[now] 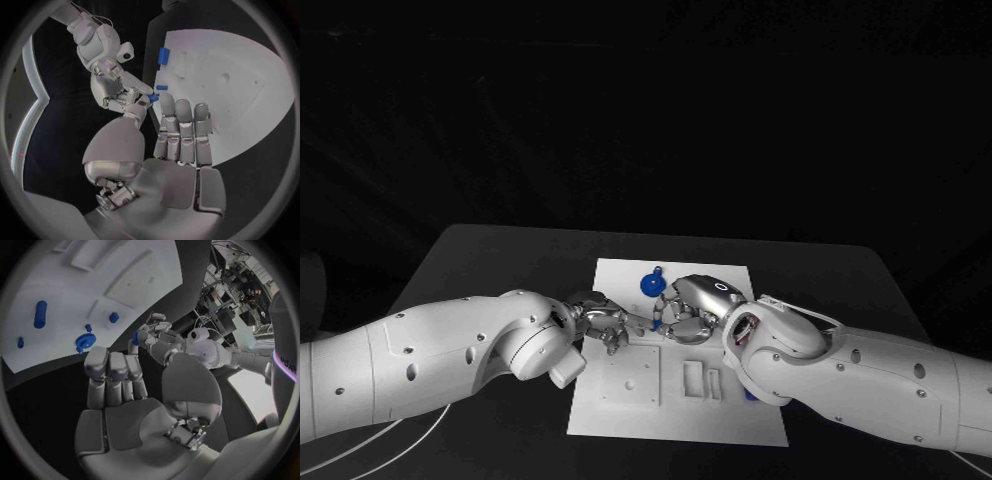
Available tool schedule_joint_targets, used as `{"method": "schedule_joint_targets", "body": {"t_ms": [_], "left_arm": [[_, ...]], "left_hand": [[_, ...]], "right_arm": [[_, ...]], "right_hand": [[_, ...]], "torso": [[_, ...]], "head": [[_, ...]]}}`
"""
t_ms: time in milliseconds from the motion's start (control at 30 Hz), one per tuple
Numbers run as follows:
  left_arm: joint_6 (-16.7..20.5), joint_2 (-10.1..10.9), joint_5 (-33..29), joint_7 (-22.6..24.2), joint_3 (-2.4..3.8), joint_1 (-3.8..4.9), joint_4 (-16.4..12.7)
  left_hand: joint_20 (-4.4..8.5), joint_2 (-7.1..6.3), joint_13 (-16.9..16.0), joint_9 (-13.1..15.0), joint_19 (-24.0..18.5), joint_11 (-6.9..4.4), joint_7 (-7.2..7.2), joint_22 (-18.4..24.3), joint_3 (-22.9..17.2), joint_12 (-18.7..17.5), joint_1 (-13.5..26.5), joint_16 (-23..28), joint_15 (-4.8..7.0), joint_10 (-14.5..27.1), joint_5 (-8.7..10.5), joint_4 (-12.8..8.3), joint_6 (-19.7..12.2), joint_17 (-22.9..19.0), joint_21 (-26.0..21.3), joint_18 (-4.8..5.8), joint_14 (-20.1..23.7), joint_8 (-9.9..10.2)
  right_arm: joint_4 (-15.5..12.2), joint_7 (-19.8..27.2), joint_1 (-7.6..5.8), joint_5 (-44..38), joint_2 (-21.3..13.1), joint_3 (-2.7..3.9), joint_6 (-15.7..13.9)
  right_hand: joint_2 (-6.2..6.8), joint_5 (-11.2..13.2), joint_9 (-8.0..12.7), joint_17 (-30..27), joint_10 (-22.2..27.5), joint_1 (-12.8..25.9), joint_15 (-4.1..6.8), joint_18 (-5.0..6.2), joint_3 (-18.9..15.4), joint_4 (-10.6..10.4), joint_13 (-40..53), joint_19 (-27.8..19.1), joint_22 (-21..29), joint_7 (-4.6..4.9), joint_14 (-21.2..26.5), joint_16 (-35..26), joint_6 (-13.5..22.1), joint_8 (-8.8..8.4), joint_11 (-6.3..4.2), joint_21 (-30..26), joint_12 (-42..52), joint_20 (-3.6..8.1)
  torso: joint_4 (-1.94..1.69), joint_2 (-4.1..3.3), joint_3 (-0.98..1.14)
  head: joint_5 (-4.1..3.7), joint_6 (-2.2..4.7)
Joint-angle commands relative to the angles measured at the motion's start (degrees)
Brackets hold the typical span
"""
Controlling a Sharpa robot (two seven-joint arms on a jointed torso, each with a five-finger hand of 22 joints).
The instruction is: Assemble the parts on the task board
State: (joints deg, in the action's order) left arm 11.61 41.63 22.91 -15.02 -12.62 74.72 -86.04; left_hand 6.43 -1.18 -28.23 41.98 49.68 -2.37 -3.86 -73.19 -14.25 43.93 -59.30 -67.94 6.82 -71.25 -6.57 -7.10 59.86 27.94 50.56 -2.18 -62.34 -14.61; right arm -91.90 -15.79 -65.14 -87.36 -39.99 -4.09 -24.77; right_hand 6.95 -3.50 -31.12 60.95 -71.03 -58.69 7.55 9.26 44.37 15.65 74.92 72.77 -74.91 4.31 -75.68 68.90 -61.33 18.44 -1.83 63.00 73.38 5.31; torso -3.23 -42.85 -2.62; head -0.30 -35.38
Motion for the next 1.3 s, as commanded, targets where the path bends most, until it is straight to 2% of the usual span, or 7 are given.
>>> {"method": "schedule_joint_targets", "body": {"t_ms": [33, 233, 1300], "left_arm": [[-0.84, 0.01, 0.09, 0.23, -0.01, 0.02, -0.04], [-0.96, -0.03, 0.21, 0.25, -0.01, 0.02, 0.01], [0.03, 0.45, 0.17, 0.89, 0.0, 0.02, 0.66]], "left_hand": [[5.59, 0.12, -0.06, -0.35, 0.58, 0.07, -0.18, -0.06, -1.92, -0.3, -1.95, 0.22, -0.05, -0.17, 1.68, -0.64, -0.36, 0.09, -0.47, 0.12, -0.04, -0.39], [5.49, -0.26, -0.15, -0.99, 0.77, 0.2, -0.23, -0.27, -4.31, -0.46, -2.41, 0.39, -0.19, -0.25, 1.49, -0.53, -0.38, 0.18, -0.7, 0.37, -0.15, -0.56], [5.44, -0.11, -0.36, -1.86, 0.82, 0.41, -0.48, -0.79, -6.04, -0.6, -2.54, 0.55, -0.3, -0.21, 1.66, -2.1, -1.03, 0.39, -0.91, 0.54, -0.14, -0.59]], "right_arm": [[-0.27, 0.98, -0.03, 0.22, 0.02, 0.12, -1.21], [-0.43, 1.11, -0.02, 0.57, 0.02, 0.25, -1.49], [-0.5, 1.7, -0.02, 1.74, 0.0, 0.41, -1.19]], "right_hand": [[0.14, 0.34, -0.01, 0.03, -0.41, -0.46, 0.35, 5.74, 0.36, 0.1, 0.36, 0.15, -0.87, 0.13, 0.07, 0.3, -0.51, 0.18, -0.03, 0.3, 0.17, 0.03], [0.16, 0.34, -0.02, 0.03, -0.42, -0.48, 0.35, 5.74, 0.38, 0.09, 0.35, 0.16, -0.86, 0.13, 0.07, 0.29, -0.51, 0.18, -0.03, 0.3, 0.17, 0.04], [0.18, 0.33, -0.06, 0.01, -0.67, -0.64, 0.38, 5.74, 0.58, 0.01, 0.52, 0.19, -0.84, 0.12, 0.08, 0.27, -0.55, 0.19, -0.05, 0.29, 0.32, 0.1]], "torso": [[0.0, -0.01, 0.02], [0.01, -0.03, 0.0], [-0.03, -0.02, -0.04]], "head": [[0.0, -0.03], [0.02, -0.05], [-0.01, -0.16]]}}
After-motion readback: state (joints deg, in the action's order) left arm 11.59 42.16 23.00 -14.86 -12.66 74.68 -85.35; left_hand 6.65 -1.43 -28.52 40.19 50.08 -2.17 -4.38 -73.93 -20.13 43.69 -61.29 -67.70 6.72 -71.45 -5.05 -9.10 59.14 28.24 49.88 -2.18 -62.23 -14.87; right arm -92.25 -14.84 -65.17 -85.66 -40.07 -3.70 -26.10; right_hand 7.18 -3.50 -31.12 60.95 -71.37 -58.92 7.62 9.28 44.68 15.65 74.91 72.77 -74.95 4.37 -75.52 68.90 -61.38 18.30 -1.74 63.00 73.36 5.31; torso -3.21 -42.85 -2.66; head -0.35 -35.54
